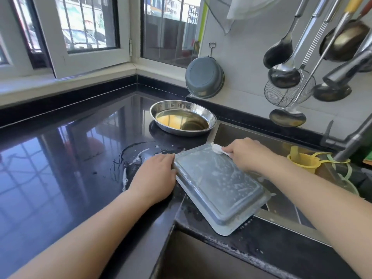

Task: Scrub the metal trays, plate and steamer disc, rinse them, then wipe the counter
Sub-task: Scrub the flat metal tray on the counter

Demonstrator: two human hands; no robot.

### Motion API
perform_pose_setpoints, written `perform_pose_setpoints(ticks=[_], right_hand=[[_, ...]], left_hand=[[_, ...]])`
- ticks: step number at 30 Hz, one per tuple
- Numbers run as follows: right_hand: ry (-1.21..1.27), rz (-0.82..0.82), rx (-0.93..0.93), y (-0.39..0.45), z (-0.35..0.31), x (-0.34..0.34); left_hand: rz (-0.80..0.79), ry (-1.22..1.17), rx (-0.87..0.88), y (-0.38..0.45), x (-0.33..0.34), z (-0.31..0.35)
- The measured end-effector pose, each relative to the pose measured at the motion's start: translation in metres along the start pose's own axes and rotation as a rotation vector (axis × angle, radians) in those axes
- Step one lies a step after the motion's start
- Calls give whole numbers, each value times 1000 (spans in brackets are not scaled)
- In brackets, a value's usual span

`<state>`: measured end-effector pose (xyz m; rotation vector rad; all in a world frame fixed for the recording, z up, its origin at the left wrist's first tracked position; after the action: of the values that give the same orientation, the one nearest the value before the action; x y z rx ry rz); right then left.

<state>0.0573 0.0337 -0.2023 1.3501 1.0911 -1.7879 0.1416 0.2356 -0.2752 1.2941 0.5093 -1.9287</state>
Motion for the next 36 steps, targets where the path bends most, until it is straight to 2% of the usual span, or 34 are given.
perform_pose_setpoints(ticks=[6, 11, 15, 19, 23, 28, 31, 33, 36], right_hand=[[135, -68, -243, -1, -69, 17], [27, 16, -41, 17, -32, 0], [48, -35, -241, -7, -82, 13], [60, 15, -139, 7, -63, 1], [48, -45, -273, -22, -90, 20], [27, 21, -64, -12, -37, 4], [62, -85, -232, -44, -69, 25], [70, -62, -269, -51, -69, 26], [79, 0, -46, -26, -16, 12]], left_hand=[[30, 62, -33, 0, 2, -2], [5, 100, -59, -2, 2, -6], [-18, 116, -68, 0, 4, -8], [-24, 135, -74, -1, 8, -10], [-23, 161, -69, -1, 10, -10], [-31, 177, -77, -1, 13, -12], [-41, 181, -80, 0, 14, -12], [-38, 191, -80, 0, 14, -12], [-45, 210, -86, 0, 14, -12]])
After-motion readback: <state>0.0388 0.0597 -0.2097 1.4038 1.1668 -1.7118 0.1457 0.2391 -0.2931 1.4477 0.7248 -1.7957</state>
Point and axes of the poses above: each hand's wrist, its own y-axis towards the middle knuckle, its own x-axis out of the palm, z = x × y, the point moved 10 cm from there along y, towards the middle knuckle, and after that the axes turned 6 degrees about -z, right-handed, at the moved point
